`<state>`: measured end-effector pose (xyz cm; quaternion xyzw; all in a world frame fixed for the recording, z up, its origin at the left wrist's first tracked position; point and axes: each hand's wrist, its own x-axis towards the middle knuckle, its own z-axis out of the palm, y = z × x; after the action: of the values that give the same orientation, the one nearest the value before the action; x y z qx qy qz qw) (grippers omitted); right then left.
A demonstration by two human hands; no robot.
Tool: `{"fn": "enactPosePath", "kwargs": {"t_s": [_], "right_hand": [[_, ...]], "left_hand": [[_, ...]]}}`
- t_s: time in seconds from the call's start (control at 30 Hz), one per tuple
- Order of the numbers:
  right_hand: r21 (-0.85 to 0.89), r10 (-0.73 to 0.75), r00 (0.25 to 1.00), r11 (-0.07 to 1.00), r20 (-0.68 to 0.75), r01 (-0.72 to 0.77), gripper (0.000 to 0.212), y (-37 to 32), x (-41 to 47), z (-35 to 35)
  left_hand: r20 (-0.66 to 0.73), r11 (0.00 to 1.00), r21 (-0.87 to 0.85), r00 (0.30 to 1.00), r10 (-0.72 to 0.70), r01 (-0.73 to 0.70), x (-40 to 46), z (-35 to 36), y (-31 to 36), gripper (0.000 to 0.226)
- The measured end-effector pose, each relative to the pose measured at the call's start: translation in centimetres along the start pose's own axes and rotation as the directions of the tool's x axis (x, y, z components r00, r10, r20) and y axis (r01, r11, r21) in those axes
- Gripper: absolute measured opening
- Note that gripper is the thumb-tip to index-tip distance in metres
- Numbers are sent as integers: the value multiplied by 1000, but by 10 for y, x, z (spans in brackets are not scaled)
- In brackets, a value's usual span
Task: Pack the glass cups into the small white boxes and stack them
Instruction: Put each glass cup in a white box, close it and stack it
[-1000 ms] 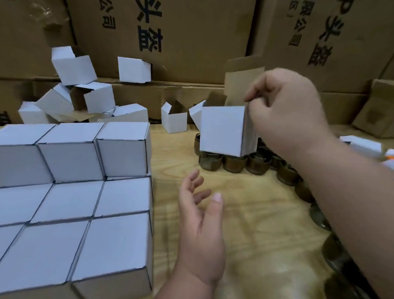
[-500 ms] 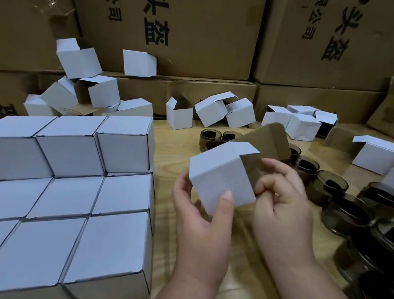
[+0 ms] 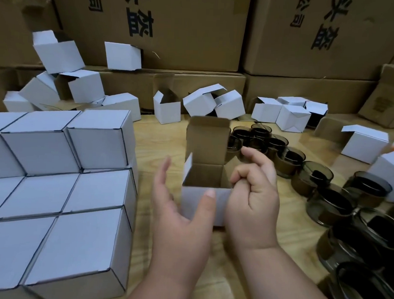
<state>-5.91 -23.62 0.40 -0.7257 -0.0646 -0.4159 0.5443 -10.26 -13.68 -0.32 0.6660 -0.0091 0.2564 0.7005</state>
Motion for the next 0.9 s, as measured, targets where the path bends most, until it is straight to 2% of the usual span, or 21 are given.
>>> {"fn": "enactPosePath", "kwargs": {"t_s": [0.1, 0.33, 0.57, 0.77, 0.87, 0.9], "right_hand": [[10, -36, 999, 999, 25, 36, 35, -2, -1, 1], [195, 0, 998, 981, 71, -14, 19, -6, -5, 0], [234, 230, 973, 946, 3, -224, 29, -4, -3, 6], [212, 376, 927, 907, -18, -364, 29, -2, 0, 2], [162, 427, 904, 893, -6, -420, 28, 0, 2, 0], [150, 441, 897, 887, 2, -437, 28, 1, 2, 0]], "left_hand": [[60, 1000, 28, 998, 4, -6, 0, 0, -2, 55], [4, 989, -91, 993, -116, 116, 2, 2, -2, 36], [-101, 985, -138, 988, -119, 105, 7, 2, -6, 36], [-78, 983, -86, 982, -170, 163, 7, -2, -6, 63], [-29, 985, -24, 985, -170, 169, 7, -3, -7, 38], [-16, 984, -15, 984, -178, 178, 7, -3, -7, 38]]}}
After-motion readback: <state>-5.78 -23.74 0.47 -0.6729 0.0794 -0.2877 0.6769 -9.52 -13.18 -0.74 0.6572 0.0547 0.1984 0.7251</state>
